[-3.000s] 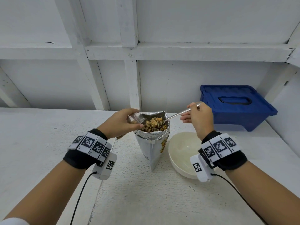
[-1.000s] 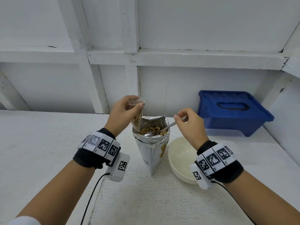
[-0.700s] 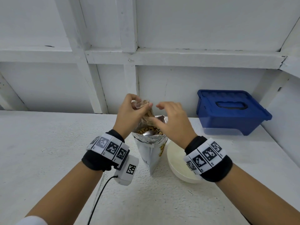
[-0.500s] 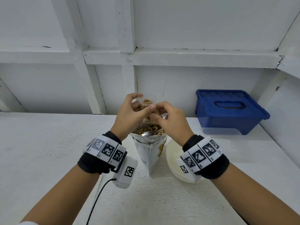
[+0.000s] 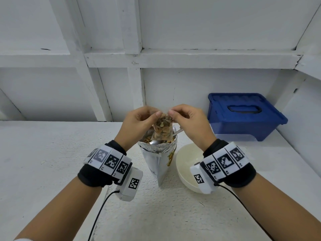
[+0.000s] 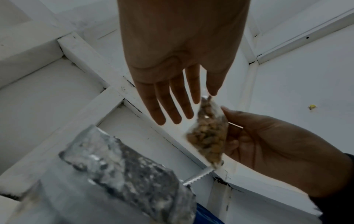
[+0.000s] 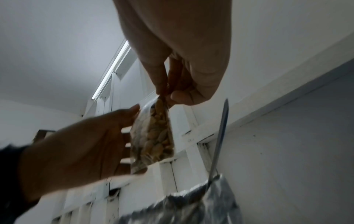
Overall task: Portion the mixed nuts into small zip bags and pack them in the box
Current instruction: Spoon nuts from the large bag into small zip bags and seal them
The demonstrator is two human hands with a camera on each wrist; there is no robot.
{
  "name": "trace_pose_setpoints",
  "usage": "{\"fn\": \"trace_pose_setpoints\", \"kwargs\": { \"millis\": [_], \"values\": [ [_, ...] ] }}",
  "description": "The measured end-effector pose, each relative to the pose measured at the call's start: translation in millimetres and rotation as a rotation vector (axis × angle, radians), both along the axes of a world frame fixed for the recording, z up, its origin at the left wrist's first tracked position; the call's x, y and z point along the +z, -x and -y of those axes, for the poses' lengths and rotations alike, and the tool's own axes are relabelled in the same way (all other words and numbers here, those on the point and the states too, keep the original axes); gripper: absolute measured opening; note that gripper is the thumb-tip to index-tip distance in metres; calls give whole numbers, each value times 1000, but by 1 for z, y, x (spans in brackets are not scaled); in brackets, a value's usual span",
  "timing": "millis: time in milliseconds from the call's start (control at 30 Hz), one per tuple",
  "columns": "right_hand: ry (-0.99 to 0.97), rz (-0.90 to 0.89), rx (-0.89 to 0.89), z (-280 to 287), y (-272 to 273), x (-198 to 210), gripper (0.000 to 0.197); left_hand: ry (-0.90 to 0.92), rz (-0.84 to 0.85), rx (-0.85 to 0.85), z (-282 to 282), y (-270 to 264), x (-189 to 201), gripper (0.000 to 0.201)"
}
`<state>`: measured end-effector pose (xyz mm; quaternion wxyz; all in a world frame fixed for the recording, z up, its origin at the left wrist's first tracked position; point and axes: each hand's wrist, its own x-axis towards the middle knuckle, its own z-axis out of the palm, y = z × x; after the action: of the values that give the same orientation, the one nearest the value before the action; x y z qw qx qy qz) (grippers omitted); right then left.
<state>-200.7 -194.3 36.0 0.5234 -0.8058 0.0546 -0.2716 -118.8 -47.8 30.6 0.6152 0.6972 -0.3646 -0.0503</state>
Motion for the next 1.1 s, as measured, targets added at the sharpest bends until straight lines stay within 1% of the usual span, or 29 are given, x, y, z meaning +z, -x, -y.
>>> {"fn": "trace_pose_setpoints", "kwargs": {
  "millis": [67, 100, 167, 233, 333, 400, 467, 533, 600, 700, 800, 867, 967, 1033, 1100],
  "values": [
    [-1, 12, 3, 9, 7, 7, 8, -81, 24, -3, -4, -3, 0, 22],
    [-18, 27, -8, 15, 11, 12, 9, -138, 67, 29, -8, -6, -2, 26],
    [-77, 82, -52, 33, 19, 21, 9, -233, 177, 149, -18, -15, -13, 20],
    [-99, 137, -136, 54, 28, 27, 12, -309, 243, 285, -29, -23, -31, 17],
    [-48, 151, -273, 88, 41, 23, 8, -483, 218, 393, -44, -38, -69, 23],
    [0, 104, -363, 114, 50, 11, 8, -649, 165, 377, -50, -48, -95, 27],
    [14, 27, -440, 141, 57, -11, 9, -844, 95, 299, -54, -55, -117, 35],
    [19, -75, -524, 166, 62, -39, 9, -1066, 57, 205, -58, -60, -138, 46],
    [-6, -181, -571, 184, 66, -65, 11, -1213, 45, 164, -62, -63, -154, 57],
    [-68, -311, -570, 194, 65, -93, 13, -1299, 48, 152, -65, -66, -167, 67],
    [-145, -397, -531, 193, 56, -108, 14, -1331, 21, 123, -64, -66, -173, 76],
    [-191, -433, -494, 191, 48, -115, 19, -1341, -1, 114, -64, -66, -174, 83],
    [-227, -479, -466, 189, 35, -123, 11, -1346, 6, 113, -65, -68, -179, 88],
    [-234, -499, -492, 191, 28, -131, 9, -1344, 10, 114, -65, -69, -181, 88],
    [-253, -488, -549, 194, 23, -137, 13, -1343, 16, 117, -65, -68, -182, 88]
  ]
}}
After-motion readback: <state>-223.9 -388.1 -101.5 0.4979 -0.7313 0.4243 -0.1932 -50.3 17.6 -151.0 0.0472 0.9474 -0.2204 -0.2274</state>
